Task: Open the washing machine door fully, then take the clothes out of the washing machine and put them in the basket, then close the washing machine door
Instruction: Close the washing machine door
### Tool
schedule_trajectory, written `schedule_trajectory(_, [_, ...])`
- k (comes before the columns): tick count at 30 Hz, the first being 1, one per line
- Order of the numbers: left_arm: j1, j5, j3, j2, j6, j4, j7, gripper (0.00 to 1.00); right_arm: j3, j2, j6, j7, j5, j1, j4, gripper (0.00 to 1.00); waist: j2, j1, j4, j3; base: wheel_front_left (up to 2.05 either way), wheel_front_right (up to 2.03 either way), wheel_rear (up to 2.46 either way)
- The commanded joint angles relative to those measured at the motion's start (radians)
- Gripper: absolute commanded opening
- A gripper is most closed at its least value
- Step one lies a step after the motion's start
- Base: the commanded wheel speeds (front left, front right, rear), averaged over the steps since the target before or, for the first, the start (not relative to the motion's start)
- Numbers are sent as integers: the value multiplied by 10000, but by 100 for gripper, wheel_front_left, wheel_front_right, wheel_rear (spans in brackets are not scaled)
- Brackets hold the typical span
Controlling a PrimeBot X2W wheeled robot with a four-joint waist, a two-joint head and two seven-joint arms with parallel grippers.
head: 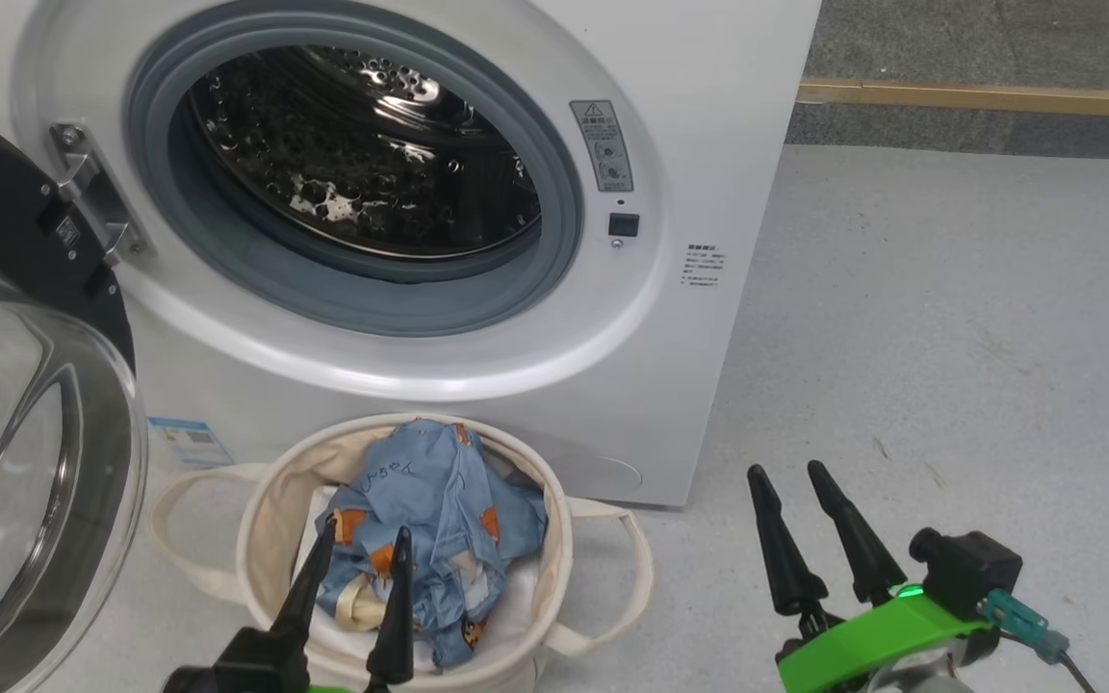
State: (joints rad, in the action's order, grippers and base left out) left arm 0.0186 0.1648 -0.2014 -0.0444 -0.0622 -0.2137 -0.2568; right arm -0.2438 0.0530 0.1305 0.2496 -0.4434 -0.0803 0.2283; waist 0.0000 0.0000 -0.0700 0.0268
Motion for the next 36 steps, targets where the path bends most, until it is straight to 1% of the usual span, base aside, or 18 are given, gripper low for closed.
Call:
schedule_trajectory(1, [204, 85, 293, -58, -41, 229, -49, 100, -256, -28, 2, 122, -21, -266, -298, 100, 0, 0, -8, -13, 0, 0, 0])
schedule_trajectory(4, [208, 219, 295, -58, -36, 185, -49, 100, -263, -28, 2, 122, 1, -246, -308, 100, 0, 0, -6, -21, 0, 0, 0])
schedule_trajectory(6, [243, 5, 301, -58, -110, 278, -49, 100, -260, -28, 2, 122, 12, -238, -316, 100, 0, 0, 3, -18, -15, 10, 5])
schedule_trajectory(9, [217, 114, 295, -58, -149, 338, -49, 100, -255, -28, 2, 122, 26, -234, -315, 100, 0, 0, 11, -18, -52, 23, 29])
schedule_trajectory(15, [176, 121, 226, -58, -148, 281, -49, 100, -267, -28, 2, 122, 27, -216, -295, 100, 0, 0, 40, -39, -129, 59, 70])
schedule_trajectory(27, [184, -393, 127, -58, -186, 446, -49, 100, -274, -28, 2, 122, -17, -220, -297, 100, 0, 0, 47, -5, -205, 172, 34])
schedule_trajectory(29, [203, -618, 124, -58, -268, 541, -49, 100, -268, -28, 2, 122, -28, -232, -304, 100, 0, 0, 50, 26, -157, 157, 0])
schedule_trajectory(36, [265, -738, 100, -58, -369, 702, -49, 100, -291, -28, 2, 122, -41, -319, -379, 100, 0, 0, 89, 222, -95, 95, 0])
